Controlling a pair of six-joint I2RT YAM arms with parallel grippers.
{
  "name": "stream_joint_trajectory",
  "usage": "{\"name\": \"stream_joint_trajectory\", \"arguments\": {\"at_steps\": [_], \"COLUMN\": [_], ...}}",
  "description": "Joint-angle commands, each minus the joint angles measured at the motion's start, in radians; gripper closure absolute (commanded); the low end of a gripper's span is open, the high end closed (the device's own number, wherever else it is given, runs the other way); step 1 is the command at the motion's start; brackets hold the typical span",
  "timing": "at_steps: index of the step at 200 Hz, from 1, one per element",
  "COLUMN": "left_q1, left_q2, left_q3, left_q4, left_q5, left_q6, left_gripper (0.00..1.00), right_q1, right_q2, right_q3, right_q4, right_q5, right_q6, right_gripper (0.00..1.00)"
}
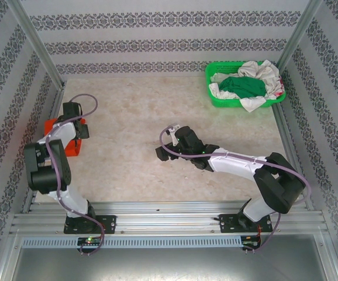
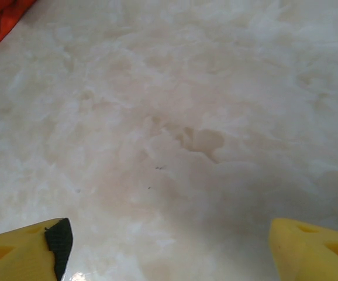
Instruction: Fold and stack the t-shirts
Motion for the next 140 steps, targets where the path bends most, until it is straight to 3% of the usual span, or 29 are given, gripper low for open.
{"name": "stream_joint_trajectory", "arguments": {"at_steps": [1, 20, 58, 74, 107, 122, 140], "left_q1": [-0.071, -0.144, -0.224, -0.241, -0.255, -0.255, -0.255], "left_q2": [-0.129, -0.228, -0.393, -0.447, -0.532, -0.537, -0.507], "left_q3": [-0.1, -0.188, -0.366, -0.443, -0.61, -0.669, -0.725], "left_q4": [0.105, 0.18, 0.339, 0.404, 0.614, 0.724, 0.878], "left_q5": [0.046, 0.055, 0.026, 0.01, 0.02, 0.036, 0.086], "left_q6": [-0.077, -0.089, -0.091, -0.092, -0.062, -0.045, -0.033], "left_gripper": [0.18, 0.0, 0.0, 0.0, 0.0, 0.0, 0.0], "right_q1": [-0.035, -0.112, -0.292, -0.376, -0.579, -0.685, -0.718], "right_q2": [-0.059, -0.091, -0.182, -0.215, -0.243, -0.25, -0.266], "right_q3": [0.013, -0.004, -0.107, -0.161, -0.243, -0.251, -0.293], "right_q4": [-0.012, -0.013, 0.096, 0.163, 0.255, 0.256, 0.319], "right_q5": [0.093, 0.059, 0.084, 0.164, 0.206, 0.095, 0.123], "right_q6": [-0.054, -0.058, -0.11, -0.131, -0.142, -0.102, -0.137], "right_gripper": [0.09, 0.08, 0.04, 0.02, 0.02, 0.02, 0.02]}}
